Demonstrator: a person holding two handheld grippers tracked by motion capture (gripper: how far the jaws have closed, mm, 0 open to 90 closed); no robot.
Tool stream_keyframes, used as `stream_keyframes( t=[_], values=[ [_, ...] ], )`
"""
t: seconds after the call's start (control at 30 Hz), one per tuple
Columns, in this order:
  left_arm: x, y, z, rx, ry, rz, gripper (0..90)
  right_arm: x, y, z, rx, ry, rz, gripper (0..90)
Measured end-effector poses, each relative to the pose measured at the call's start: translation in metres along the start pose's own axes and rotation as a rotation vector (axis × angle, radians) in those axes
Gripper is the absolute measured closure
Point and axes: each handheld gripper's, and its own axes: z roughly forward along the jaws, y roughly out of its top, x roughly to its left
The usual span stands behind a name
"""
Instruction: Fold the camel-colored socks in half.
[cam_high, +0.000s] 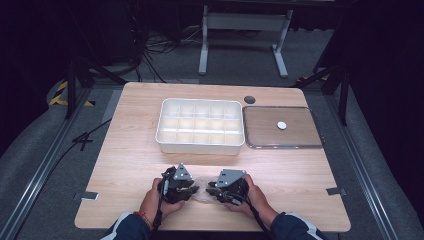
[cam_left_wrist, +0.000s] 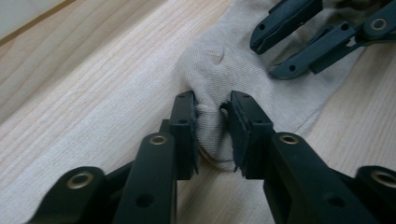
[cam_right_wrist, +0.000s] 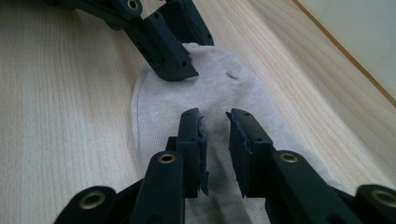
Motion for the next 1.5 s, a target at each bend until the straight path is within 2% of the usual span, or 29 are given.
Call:
stream_keyframes(
  t=[0.1,0.27,0.4,0.47,0.57,0.67,0.83,0.93,0.97,1.07,1.13,1.2,1.23,1.3,1.33,1.4,1.5],
  values=[
    [0.0,0.0,0.0,-0.003,-0.012,-0.01,79.2,-0.002,0.0,0.001,0.0,0.012,0.006,74.3],
    [-0.001,-0.001,-0.003,-0.022,-0.001,-0.011,81.5,-0.004,0.002,0.002,0.004,0.021,0.017,74.4],
    [0.0,0.0,-0.011,-0.065,-0.022,-0.025,81.9,-0.005,0.004,0.003,0.008,0.024,0.023,74.5],
    [0.0,0.0,-0.013,-0.08,-0.033,-0.022,81.9,-0.006,0.004,0.004,0.009,0.025,0.021,74.5],
    [-0.003,0.001,-0.014,-0.076,-0.017,0.005,81.9,-0.006,0.005,0.004,0.012,0.025,0.02,74.5],
    [-0.003,0.001,-0.017,-0.102,-0.013,0.005,81.8,-0.007,0.008,0.007,0.019,0.025,0.022,74.5],
    [-0.004,0.003,-0.02,-0.153,-0.04,0.018,81.9,-0.009,0.014,0.014,0.019,0.031,0.023,74.5],
    [-0.006,0.005,-0.02,-0.163,-0.045,0.019,82.0,-0.01,0.017,0.017,0.02,0.026,0.025,74.4],
    [-0.005,0.005,-0.02,-0.164,-0.041,0.031,82.0,-0.009,0.018,0.019,0.017,0.022,0.029,74.3],
    [-0.004,0.005,-0.02,-0.17,-0.034,0.026,82.0,-0.008,0.02,0.022,0.008,0.014,0.032,73.4],
    [-0.003,0.005,-0.02,-0.17,-0.033,0.011,82.1,-0.008,0.02,0.023,-0.004,0.006,0.049,68.2],
    [-0.002,0.005,-0.02,-0.171,-0.02,0.013,82.1,-0.008,0.02,0.022,0.0,-0.043,0.041,54.5],
    [-0.001,0.005,-0.021,-0.167,-0.014,0.021,82.1,-0.01,0.02,0.02,0.001,-0.04,0.053,53.9],
    [-0.001,0.004,-0.022,-0.162,-0.007,0.012,82.1,-0.016,0.019,0.011,-0.042,-0.009,0.085,54.2],
    [0.0,0.004,-0.023,-0.163,-0.005,0.015,82.1,-0.019,0.018,0.002,-0.067,-0.011,0.094,54.0],
    [0.001,0.004,-0.023,-0.161,-0.003,0.015,82.1,-0.024,0.016,-0.011,-0.066,-0.023,0.082,56.1],
    [0.001,0.005,-0.022,-0.159,-0.005,0.016,82.0,-0.028,0.007,-0.019,-0.025,-0.029,0.056,65.0]
  ],
)
